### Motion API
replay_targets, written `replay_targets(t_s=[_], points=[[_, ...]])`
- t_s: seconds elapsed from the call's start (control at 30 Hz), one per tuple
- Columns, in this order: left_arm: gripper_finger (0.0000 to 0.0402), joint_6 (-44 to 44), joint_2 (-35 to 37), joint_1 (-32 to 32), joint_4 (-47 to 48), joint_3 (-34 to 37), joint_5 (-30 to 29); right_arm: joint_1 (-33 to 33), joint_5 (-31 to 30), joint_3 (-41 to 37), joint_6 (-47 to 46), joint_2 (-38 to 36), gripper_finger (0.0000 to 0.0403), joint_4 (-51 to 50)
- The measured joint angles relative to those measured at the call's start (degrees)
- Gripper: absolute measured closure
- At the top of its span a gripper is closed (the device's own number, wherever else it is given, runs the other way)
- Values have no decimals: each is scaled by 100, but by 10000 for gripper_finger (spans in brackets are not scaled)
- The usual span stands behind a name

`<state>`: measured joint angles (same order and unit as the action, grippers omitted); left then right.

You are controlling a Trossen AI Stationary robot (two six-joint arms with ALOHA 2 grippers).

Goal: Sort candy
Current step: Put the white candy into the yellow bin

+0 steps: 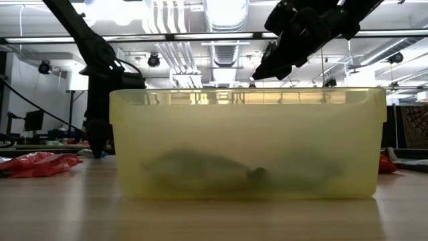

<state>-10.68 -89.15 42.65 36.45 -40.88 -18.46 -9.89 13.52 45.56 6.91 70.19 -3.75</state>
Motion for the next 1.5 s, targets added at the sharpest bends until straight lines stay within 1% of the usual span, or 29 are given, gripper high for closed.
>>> replay_targets(t_s=[0.1,0.23,0.27,0.37,0.43,0.5,0.6,0.67,0.77,0.93,1.07,1.2,1.33,1.4,1.5], points=[[298,0,111,0,-37,19,78,0,0,0,-30,0,259,-2],[379,18,350,4,-35,40,223,0,0,0,-49,0,262,-1],[388,47,420,4,-26,41,325,0,0,0,-55,0,264,-1],[384,110,704,-29,-20,43,600,0,0,-2,-96,0,266,0],[386,185,948,-100,-43,43,934,0,0,-4,-96,0,265,0],[395,319,1252,-205,-79,43,1399,0,0,-4,-98,0,263,-2],[397,640,1770,-433,-289,43,1984,0,0,-9,-102,0,261,0],[397,884,2110,-691,-556,51,2118,0,0,-13,-102,0,264,8],[397,1232,2547,-1220,-1308,123,2142,2,2,-52,-100,0,268,142],[397,1657,2877,-2351,-2733,227,2040,59,3,-98,-99,0,270,533],[397,1785,2785,-3329,-3804,317,1401,180,2,-101,-98,0,266,711],[397,1832,2490,-4195,-4466,352,673,384,3,-101,-97,20,263,983],[397,1917,2086,-4867,-5129,358,30,621,4,-103,-97,22,258,1286],[396,1921,1828,-5136,-5480,358,-173,732,2,-103,-160,22,252,1421],[396,1919,1448,-5443,-6107,358,-260,900,2,-102,-244,22,240,1535]])
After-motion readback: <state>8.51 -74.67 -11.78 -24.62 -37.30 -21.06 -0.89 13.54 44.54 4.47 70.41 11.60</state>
